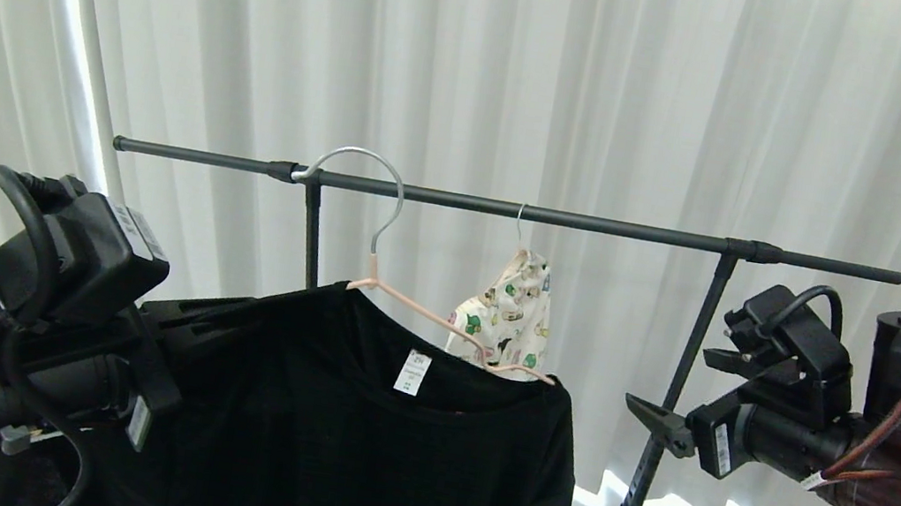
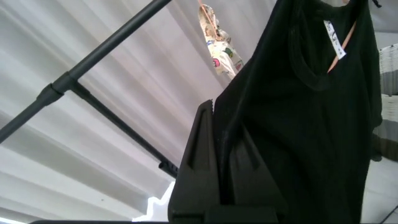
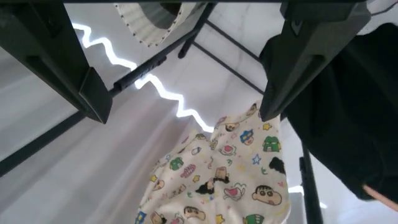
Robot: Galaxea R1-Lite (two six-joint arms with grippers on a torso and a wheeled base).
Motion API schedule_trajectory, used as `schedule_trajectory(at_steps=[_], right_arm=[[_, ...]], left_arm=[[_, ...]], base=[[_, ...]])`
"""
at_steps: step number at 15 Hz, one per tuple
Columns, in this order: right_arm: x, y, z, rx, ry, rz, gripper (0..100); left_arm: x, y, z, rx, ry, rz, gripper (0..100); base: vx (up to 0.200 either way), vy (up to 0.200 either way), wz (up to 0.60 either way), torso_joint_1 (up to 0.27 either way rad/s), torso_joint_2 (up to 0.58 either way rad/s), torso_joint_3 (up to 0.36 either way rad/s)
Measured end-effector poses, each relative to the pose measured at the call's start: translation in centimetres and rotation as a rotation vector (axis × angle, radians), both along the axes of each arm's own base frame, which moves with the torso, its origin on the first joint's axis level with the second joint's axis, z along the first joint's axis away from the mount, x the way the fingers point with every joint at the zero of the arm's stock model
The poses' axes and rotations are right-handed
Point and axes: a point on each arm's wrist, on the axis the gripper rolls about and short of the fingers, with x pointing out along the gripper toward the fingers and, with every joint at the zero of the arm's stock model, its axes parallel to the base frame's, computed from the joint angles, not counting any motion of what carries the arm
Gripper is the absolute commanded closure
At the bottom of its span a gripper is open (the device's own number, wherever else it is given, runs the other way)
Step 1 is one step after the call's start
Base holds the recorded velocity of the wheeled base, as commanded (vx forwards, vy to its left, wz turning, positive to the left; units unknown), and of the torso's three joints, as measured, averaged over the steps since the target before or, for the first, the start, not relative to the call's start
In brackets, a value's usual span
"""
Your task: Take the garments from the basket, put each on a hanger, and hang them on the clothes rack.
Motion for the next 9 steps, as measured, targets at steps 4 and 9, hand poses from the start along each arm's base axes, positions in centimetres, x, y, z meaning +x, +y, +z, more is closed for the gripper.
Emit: schedule_trajectory(at_steps=[4,9], right_arm=[[-2.1,1.3,1.5,-0.003,0.091,0.226,0],[-4.6,4.6,5.4,-0.05,0.041,0.486,0]], left_arm=[[0.4,-0.5,-0.5,-0.024,0.043,-0.153,100],[0.9,-1.2,-0.8,-0.023,0.051,-0.202,100]], base=[[0.0,0.0,0.0,0.0,0.0,0.0],[0.0,0.0,0.0,0.0,0.0,0.0]])
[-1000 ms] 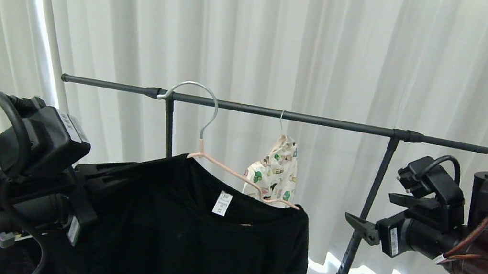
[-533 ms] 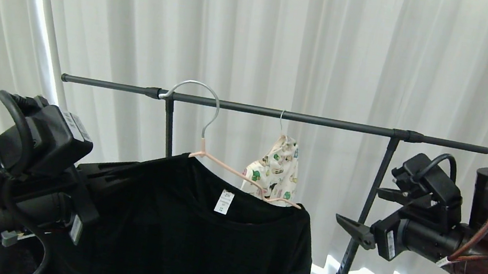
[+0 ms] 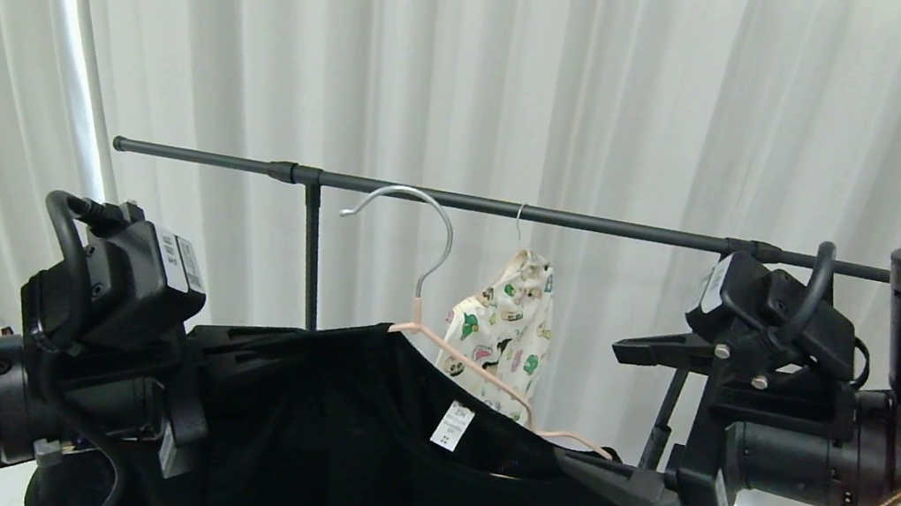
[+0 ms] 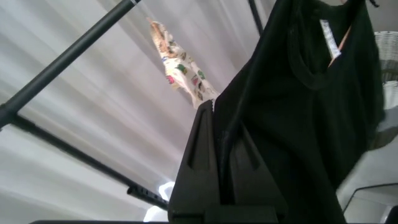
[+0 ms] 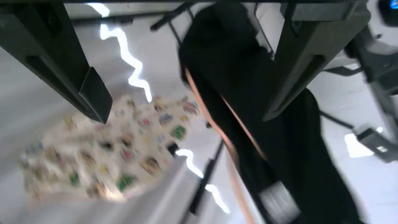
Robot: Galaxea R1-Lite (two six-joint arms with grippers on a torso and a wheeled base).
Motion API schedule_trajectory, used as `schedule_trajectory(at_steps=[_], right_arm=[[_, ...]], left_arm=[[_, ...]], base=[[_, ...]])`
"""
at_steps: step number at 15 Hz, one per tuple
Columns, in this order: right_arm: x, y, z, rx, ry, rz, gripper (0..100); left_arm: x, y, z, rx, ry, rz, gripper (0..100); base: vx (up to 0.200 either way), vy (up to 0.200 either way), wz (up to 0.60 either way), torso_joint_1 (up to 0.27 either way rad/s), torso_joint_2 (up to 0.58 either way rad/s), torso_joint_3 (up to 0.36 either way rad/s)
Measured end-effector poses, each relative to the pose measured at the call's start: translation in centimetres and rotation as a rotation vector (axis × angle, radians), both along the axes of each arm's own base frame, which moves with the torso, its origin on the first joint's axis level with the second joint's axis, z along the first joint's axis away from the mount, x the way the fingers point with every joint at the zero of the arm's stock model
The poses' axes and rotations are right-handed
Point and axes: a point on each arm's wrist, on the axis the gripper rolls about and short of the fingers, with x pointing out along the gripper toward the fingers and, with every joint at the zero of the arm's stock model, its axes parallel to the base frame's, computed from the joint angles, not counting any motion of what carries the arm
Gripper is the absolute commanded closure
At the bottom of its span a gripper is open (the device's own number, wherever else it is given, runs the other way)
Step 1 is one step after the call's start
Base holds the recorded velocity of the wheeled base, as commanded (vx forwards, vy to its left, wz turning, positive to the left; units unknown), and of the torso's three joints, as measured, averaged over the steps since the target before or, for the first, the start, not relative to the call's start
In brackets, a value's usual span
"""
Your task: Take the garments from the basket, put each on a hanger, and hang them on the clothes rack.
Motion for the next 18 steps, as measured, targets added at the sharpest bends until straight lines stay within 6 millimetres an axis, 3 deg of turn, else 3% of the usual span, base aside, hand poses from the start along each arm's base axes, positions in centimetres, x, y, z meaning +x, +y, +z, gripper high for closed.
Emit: schedule_trajectory(at_steps=[3,9,17,18], right_arm=[[0.0,1.8,0.3,0.001,-0.002,0.048,0],[1.6,4.8,-1.3,-0.048,0.04,0.072,0],[3.0,5.7,-2.7,-0.12,0.107,0.053,0],[3.0,5.8,-2.8,-0.123,0.109,0.053,100]], left_arm=[[0.1,-0.2,0.0,0.0,0.001,-0.007,100],[0.0,-0.8,0.6,-0.009,-0.018,-0.041,100],[-0.3,-1.3,0.7,-0.01,-0.02,-0.073,100],[-0.3,-1.3,0.7,-0.01,-0.02,-0.076,100]], base=[[0.0,0.0,0.0,0.0,0.0,0.0],[0.0,0.0,0.0,0.0,0.0,0.0],[0.0,0.0,0.0,0.0,0.0,0.0],[0.0,0.0,0.0,0.0,0.0,0.0]])
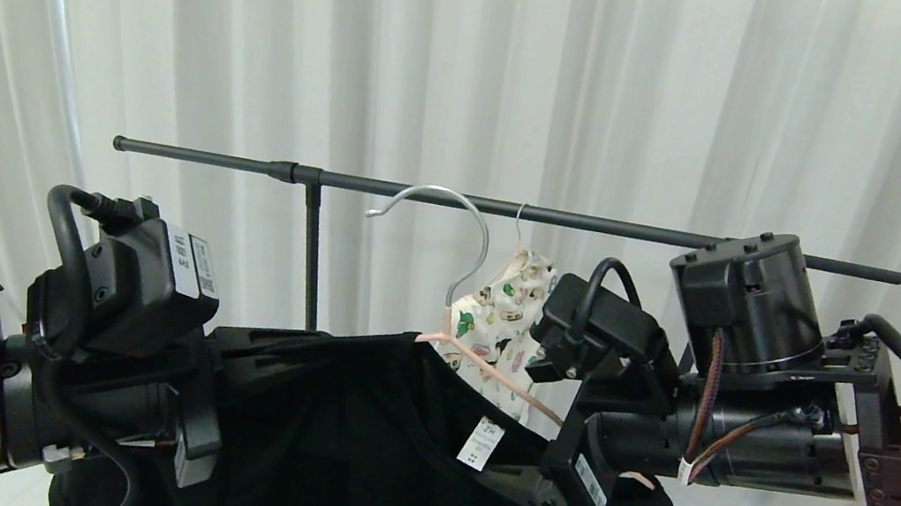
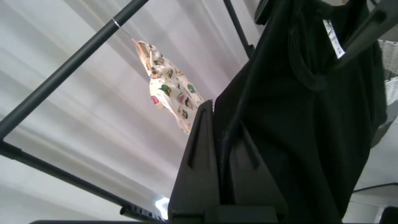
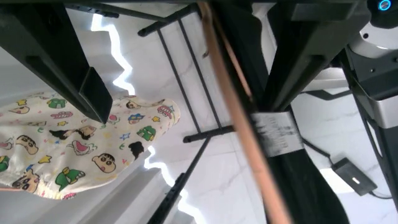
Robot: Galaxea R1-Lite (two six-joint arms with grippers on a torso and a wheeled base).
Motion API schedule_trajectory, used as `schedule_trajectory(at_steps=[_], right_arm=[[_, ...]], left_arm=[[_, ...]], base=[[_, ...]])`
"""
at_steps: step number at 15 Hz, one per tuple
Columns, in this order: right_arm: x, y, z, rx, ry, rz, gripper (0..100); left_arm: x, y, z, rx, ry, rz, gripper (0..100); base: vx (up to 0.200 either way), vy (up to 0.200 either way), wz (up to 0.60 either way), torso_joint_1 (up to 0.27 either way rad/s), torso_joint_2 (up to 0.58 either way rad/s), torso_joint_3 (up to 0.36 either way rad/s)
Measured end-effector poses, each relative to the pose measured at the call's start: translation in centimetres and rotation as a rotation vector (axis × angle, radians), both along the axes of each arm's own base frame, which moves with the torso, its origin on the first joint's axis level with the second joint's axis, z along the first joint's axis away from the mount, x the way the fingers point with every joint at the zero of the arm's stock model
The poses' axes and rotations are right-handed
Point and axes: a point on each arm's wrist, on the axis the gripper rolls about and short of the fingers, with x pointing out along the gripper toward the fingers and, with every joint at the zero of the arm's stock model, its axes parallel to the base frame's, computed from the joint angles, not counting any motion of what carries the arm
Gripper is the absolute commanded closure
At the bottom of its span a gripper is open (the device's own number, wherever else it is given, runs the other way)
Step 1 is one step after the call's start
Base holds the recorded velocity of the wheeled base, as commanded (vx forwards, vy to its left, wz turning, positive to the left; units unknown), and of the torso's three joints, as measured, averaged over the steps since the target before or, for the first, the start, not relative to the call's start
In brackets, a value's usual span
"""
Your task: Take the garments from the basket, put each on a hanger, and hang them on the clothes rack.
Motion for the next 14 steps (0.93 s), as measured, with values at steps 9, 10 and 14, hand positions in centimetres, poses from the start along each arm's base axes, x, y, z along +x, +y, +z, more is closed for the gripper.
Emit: schedule_trajectory(at_steps=[9,10,14], right_arm=[[0.12,0.08,-0.06,0.002,-0.005,-0.006,100],[0.1,0.06,0.02,0.005,-0.008,-0.006,100],[0.03,-0.29,0.69,0.031,-0.033,-0.013,100]], left_arm=[[-0.16,-0.11,0.05,0.0,-0.004,-0.008,100],[-0.16,-0.09,0.04,0.0,-0.004,-0.005,0],[-0.14,-0.02,-0.03,0.001,-0.002,0.002,0]], base=[[0.0,0.0,0.0,0.0,0.0,0.0],[0.0,0.0,0.0,0.0,0.0,0.0],[0.0,0.0,0.0,0.0,0.0,0.0]])
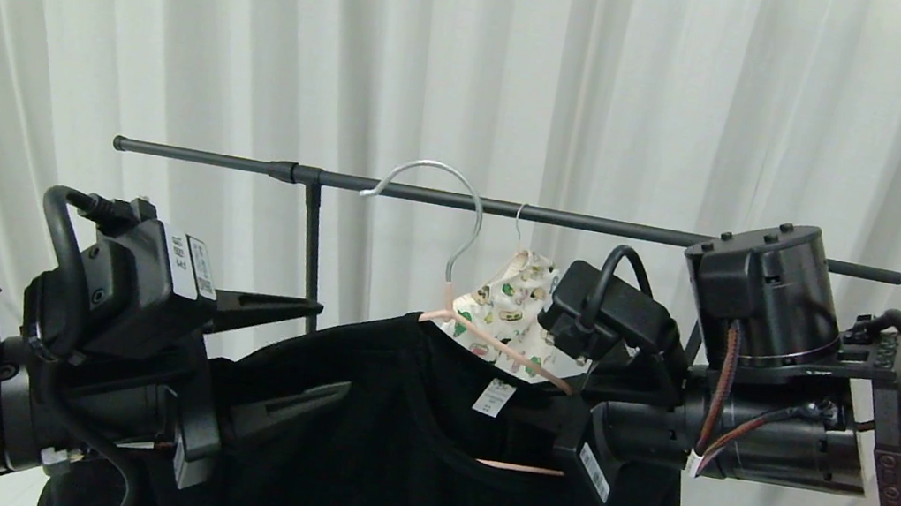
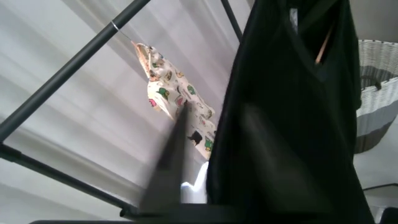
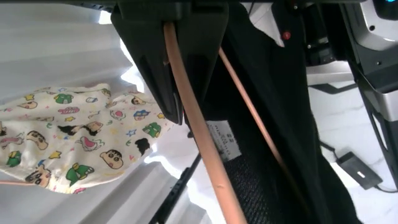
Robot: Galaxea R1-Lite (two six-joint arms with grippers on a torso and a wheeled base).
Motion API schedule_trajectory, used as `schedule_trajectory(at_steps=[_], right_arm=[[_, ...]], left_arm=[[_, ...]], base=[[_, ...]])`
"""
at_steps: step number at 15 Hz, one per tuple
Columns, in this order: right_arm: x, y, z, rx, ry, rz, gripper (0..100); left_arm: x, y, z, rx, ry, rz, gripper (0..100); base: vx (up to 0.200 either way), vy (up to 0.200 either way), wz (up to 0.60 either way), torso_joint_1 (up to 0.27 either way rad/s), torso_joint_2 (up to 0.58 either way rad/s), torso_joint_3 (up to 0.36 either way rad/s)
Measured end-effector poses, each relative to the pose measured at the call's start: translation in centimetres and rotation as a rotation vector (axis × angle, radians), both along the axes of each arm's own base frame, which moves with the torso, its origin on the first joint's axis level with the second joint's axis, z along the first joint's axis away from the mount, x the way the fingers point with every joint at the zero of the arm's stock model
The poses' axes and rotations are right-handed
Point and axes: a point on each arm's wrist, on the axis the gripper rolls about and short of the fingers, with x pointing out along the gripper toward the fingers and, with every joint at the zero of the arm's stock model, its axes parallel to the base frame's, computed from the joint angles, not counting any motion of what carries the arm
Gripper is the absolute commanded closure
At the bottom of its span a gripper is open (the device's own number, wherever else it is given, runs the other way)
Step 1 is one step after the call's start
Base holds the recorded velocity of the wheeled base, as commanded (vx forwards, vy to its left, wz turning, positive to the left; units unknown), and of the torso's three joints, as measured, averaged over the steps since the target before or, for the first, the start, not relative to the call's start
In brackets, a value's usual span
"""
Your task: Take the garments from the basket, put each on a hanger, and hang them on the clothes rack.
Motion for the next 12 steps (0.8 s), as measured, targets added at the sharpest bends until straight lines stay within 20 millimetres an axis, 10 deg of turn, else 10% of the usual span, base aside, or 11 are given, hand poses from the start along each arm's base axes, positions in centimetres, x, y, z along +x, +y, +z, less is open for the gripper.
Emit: schedule_trajectory(at_steps=[12], right_arm=[[1.0,-5.8,-0.6,-0.045,-0.019,-0.141,100]], left_arm=[[-0.3,4.9,-1.3,-0.059,0.079,0.273,0]], base=[[0.0,0.0,0.0,0.0,0.0,0.0]])
